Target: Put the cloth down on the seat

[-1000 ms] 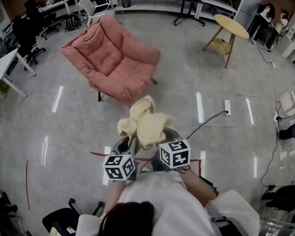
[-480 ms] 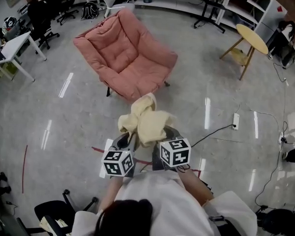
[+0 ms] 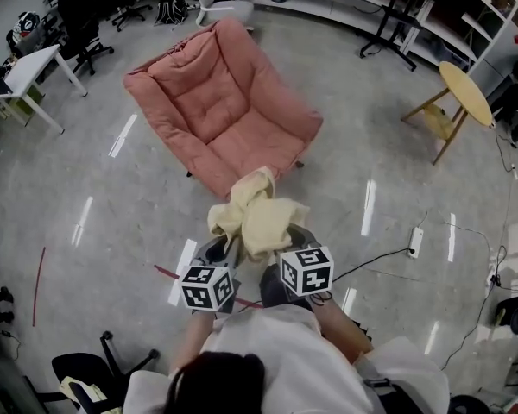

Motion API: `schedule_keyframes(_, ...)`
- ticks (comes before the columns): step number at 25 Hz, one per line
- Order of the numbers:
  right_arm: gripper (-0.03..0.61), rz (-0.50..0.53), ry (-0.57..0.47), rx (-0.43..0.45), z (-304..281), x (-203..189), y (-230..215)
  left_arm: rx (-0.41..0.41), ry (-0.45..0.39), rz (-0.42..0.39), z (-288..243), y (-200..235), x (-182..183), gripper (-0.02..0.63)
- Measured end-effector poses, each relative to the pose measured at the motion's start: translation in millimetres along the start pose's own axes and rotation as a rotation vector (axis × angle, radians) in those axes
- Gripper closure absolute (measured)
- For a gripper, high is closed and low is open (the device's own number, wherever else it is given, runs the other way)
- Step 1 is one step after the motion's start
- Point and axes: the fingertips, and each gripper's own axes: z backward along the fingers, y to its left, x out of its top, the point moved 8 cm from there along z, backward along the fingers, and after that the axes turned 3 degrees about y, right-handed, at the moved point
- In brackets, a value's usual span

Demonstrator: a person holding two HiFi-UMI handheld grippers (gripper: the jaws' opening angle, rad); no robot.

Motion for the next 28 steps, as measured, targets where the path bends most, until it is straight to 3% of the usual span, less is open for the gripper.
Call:
schedule_keyframes(12,0.517,0.052,0.06,0.076,-55.2,67.1,-92.2,0.06,-0.009,0.048,-95.1,-9.1,59.3,0.549)
schedule_keyframes(28,0.517,0.064,0.07,0.122,-82.5,85.0,-124.3,0.112,-0.023,0.079,-131.6,-7.6,74.9,0.549)
